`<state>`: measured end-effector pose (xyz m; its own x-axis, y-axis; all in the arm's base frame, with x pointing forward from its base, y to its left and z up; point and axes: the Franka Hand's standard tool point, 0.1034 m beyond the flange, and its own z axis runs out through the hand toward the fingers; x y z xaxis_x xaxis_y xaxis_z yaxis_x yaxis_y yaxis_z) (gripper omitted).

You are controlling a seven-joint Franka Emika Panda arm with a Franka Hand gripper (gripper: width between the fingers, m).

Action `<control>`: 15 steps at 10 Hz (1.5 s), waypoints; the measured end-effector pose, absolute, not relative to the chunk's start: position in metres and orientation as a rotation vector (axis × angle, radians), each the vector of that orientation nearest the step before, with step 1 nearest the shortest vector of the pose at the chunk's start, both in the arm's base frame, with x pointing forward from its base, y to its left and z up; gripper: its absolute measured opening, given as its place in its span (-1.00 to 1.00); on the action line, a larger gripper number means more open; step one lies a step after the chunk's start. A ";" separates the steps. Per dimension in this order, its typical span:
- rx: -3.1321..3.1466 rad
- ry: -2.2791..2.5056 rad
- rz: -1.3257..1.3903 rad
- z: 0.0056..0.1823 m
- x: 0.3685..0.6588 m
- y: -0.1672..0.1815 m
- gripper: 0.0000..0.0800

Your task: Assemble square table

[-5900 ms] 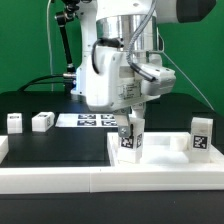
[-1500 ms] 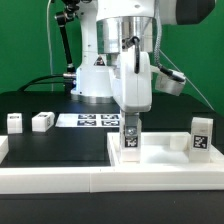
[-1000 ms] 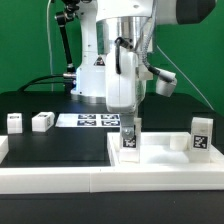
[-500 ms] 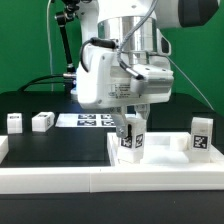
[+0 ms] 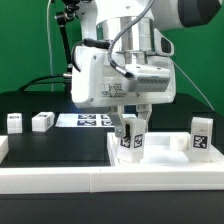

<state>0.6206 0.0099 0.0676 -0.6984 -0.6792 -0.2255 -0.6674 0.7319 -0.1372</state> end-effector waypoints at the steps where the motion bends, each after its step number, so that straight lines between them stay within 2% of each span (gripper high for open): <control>1: -1.114 2.658 -0.065 0.067 0.620 0.010 0.14; 2: -1.177 2.641 -0.044 0.067 0.621 0.009 0.45; 3: -1.276 2.596 -0.054 0.069 0.622 0.008 0.45; 4: -1.394 2.534 -0.078 0.068 0.622 0.007 0.59; 9: -1.755 2.313 -0.130 0.068 0.622 0.007 0.62; 15: -2.543 1.642 -0.099 0.073 0.625 0.005 0.62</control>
Offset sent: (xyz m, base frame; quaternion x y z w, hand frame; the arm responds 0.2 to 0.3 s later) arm 0.0032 0.0061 -0.0011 0.0040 -0.0221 -0.2151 0.9763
